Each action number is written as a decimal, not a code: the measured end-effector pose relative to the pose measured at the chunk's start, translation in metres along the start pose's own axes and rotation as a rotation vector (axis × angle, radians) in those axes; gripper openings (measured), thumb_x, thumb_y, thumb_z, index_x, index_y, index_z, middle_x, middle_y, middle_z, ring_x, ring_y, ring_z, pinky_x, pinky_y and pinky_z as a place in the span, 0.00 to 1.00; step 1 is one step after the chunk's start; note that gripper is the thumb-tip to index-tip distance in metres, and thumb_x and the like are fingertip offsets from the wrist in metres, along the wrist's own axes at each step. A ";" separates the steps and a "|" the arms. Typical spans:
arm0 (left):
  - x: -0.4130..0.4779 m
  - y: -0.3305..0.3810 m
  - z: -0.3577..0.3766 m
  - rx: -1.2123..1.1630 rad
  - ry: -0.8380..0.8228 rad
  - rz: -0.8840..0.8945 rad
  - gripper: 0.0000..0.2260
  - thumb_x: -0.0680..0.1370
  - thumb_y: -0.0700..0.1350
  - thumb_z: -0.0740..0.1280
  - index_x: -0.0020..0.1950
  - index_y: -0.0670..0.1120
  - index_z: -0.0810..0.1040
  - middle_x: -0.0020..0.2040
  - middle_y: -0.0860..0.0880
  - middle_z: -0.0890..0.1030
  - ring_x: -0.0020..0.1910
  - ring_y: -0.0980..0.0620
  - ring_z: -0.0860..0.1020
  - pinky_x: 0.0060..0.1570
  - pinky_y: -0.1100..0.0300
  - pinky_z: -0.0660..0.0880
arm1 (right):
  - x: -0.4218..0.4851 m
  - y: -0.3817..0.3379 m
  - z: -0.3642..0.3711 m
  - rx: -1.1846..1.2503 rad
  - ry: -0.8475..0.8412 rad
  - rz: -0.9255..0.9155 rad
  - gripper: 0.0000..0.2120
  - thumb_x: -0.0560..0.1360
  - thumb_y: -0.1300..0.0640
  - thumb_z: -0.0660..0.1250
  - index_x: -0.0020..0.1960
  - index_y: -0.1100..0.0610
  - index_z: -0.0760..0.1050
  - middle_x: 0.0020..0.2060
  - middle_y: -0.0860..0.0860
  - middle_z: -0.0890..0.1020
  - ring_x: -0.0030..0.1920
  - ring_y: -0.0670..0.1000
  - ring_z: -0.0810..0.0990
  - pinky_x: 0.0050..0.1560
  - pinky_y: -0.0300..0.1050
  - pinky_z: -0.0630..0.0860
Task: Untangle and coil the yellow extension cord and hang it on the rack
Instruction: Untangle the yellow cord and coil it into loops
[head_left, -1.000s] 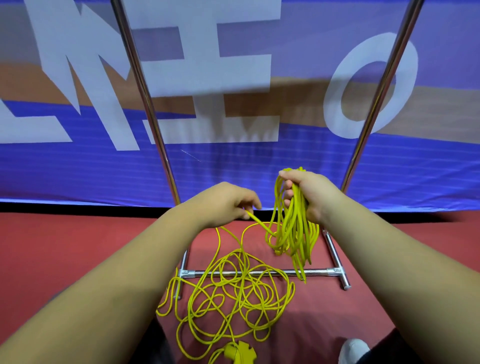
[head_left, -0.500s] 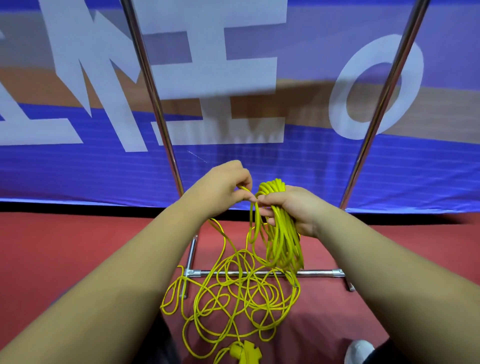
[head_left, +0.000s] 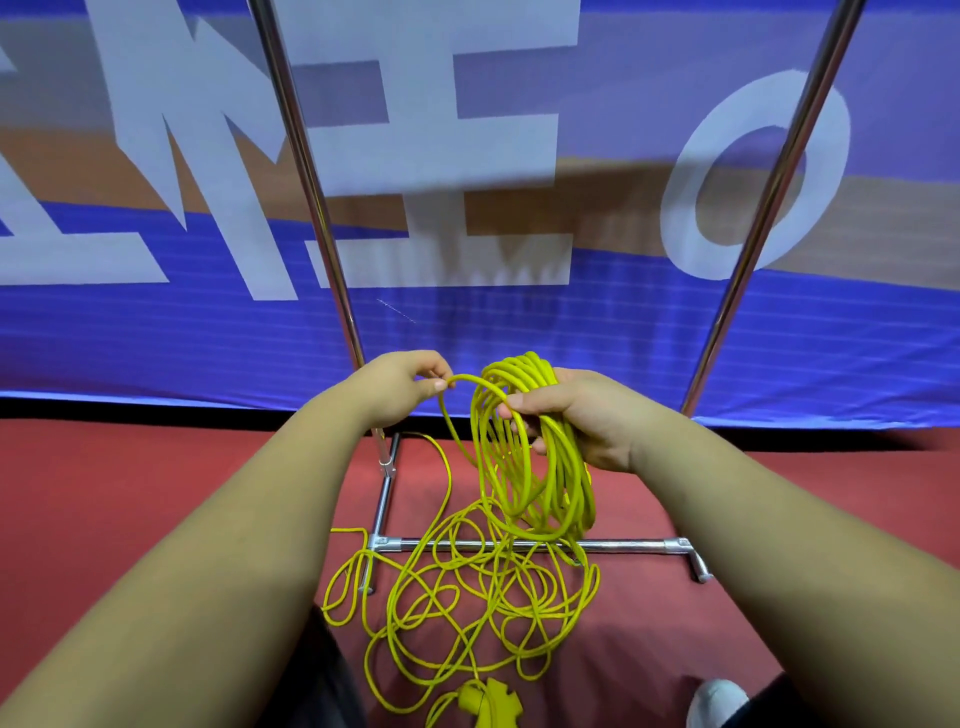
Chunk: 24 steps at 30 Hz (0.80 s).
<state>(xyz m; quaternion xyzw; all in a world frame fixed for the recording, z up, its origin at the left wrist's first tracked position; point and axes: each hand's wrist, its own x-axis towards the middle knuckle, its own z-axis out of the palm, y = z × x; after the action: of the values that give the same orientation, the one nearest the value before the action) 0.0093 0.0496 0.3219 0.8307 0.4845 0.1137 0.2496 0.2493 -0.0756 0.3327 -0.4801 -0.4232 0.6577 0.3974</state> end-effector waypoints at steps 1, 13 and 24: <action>0.000 0.002 -0.001 -0.041 0.016 0.000 0.05 0.84 0.50 0.66 0.50 0.59 0.80 0.52 0.58 0.83 0.50 0.48 0.79 0.54 0.50 0.77 | 0.000 0.000 -0.001 0.005 0.000 0.013 0.04 0.81 0.62 0.70 0.53 0.56 0.81 0.46 0.53 0.85 0.41 0.48 0.82 0.33 0.39 0.77; -0.016 0.059 -0.009 -0.323 -0.048 0.302 0.06 0.77 0.42 0.76 0.52 0.50 0.84 0.47 0.50 0.86 0.48 0.57 0.82 0.53 0.63 0.78 | 0.006 -0.001 -0.001 0.170 0.077 0.049 0.07 0.81 0.57 0.71 0.56 0.59 0.84 0.44 0.52 0.85 0.36 0.47 0.82 0.35 0.43 0.81; 0.005 0.003 0.002 -0.120 -0.176 0.080 0.02 0.81 0.48 0.71 0.50 0.55 0.79 0.49 0.55 0.86 0.52 0.53 0.83 0.55 0.52 0.79 | 0.006 -0.006 0.001 0.109 0.086 0.024 0.06 0.81 0.60 0.68 0.49 0.62 0.81 0.33 0.52 0.82 0.30 0.48 0.78 0.32 0.42 0.77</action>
<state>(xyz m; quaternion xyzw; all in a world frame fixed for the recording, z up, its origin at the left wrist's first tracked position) 0.0147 0.0523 0.3214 0.8397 0.4193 0.0790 0.3359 0.2473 -0.0683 0.3367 -0.4905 -0.3634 0.6633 0.4329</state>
